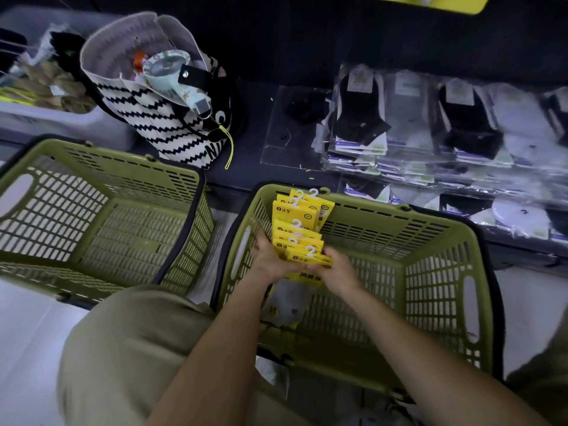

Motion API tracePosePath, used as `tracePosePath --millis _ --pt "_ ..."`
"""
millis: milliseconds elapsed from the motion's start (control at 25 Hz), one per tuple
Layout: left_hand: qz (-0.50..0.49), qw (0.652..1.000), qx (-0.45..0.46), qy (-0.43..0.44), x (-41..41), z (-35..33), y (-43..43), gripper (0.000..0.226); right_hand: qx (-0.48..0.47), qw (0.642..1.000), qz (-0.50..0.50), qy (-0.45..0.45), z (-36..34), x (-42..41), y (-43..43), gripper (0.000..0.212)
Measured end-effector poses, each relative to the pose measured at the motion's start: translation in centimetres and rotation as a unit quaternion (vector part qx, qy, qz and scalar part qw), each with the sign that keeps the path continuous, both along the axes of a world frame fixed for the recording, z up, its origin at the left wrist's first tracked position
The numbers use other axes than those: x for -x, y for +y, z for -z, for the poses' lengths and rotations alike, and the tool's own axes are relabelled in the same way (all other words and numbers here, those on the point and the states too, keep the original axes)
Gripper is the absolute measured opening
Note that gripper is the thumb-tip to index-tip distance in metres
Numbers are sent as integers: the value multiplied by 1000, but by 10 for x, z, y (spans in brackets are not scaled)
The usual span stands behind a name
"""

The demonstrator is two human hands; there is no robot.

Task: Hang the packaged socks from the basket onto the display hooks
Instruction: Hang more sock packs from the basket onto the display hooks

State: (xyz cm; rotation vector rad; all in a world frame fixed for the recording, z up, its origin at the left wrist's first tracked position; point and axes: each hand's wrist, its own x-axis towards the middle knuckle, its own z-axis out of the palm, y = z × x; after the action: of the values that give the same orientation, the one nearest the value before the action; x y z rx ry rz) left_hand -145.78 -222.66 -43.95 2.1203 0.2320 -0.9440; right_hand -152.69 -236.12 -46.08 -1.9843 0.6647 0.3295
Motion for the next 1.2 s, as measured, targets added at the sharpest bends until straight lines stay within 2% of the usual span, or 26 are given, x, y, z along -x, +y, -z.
tracePosePath --millis 120,200,280,400,520,600,680,800,960,1120,1200 --pt "83 996 35 -28 13 -7 -9 103 -6 1000 2 -25 -19 26 -22 41" --pt "64 990 116 -46 24 -13 -20 89 -27 997 35 -59 -32 39 -36 47" --pt "55 984 160 -56 38 -15 -33 82 -71 989 89 -91 -38 56 -50 52" --pt "109 984 129 -63 65 -1 -47 75 -86 991 82 -60 -25 87 -61 46" --pt "160 984 63 -35 90 19 -49 72 -63 996 60 10 -3 110 -57 65" --pt "164 985 33 -36 95 25 -49 71 -52 998 35 2 5 112 -54 71" --pt "149 988 33 -39 94 23 -51 68 -37 999 25 -10 5 109 -54 67" --pt "158 986 34 -46 87 7 -57 64 -10 998 32 -56 -9 103 -66 48" --pt "162 972 149 -78 71 -42 -71 58 49 993 15 -105 -52 84 -95 33" --pt "93 955 254 -124 58 -101 -99 40 22 979 16 -202 -117 59 -128 18" --pt "51 942 296 -152 49 -127 -116 33 -14 967 36 -251 -153 49 -140 26"
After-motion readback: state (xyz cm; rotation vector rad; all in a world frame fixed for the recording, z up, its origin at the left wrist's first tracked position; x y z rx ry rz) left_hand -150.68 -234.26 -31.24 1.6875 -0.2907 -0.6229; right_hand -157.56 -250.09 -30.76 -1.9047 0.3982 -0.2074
